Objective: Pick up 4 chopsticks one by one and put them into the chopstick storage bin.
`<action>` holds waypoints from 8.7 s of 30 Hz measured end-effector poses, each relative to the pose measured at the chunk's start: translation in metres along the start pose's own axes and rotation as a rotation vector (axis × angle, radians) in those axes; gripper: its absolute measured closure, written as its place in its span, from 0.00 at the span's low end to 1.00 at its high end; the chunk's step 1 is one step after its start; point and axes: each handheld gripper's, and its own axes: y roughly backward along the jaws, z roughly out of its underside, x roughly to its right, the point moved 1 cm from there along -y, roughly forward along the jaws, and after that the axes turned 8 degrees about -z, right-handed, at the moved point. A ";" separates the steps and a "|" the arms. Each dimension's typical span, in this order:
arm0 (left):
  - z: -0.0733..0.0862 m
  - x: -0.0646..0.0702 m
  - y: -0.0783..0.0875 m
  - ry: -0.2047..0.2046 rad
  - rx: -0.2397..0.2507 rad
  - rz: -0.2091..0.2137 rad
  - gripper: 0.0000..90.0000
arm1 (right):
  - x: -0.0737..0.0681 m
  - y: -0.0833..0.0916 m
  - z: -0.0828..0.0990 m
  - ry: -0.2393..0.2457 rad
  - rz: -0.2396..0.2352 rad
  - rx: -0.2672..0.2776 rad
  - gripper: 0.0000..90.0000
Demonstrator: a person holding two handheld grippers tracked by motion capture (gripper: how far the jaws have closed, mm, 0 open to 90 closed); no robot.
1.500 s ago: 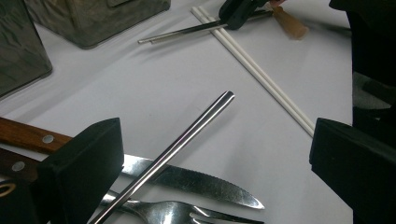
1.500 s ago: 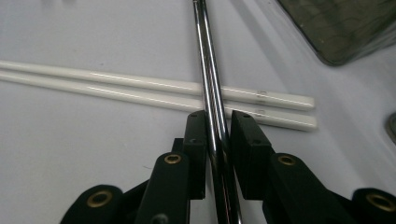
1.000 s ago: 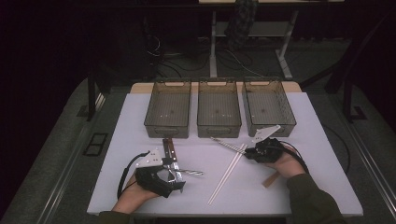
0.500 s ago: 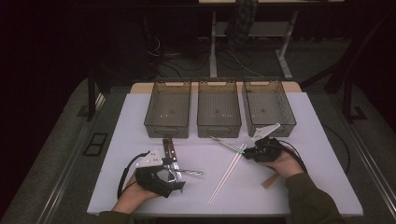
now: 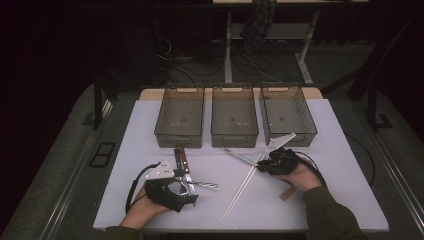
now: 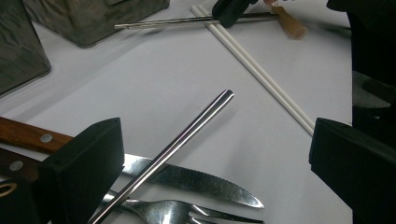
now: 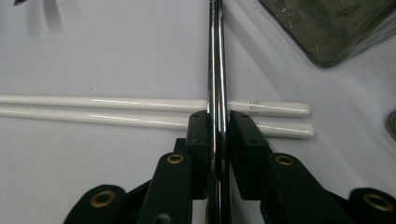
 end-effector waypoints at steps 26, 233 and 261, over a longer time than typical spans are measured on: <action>0.000 0.000 0.000 -0.002 -0.001 0.001 0.02 | -0.008 0.035 0.011 0.001 -0.001 0.058 0.77; 0.002 -0.002 -0.001 -0.026 0.024 0.023 0.00 | 0.017 -0.040 -0.223 -0.163 0.124 0.117 0.94; 0.001 -0.002 -0.002 -0.031 0.028 0.039 0.00 | 0.011 -0.091 -0.263 -0.183 0.198 0.132 0.78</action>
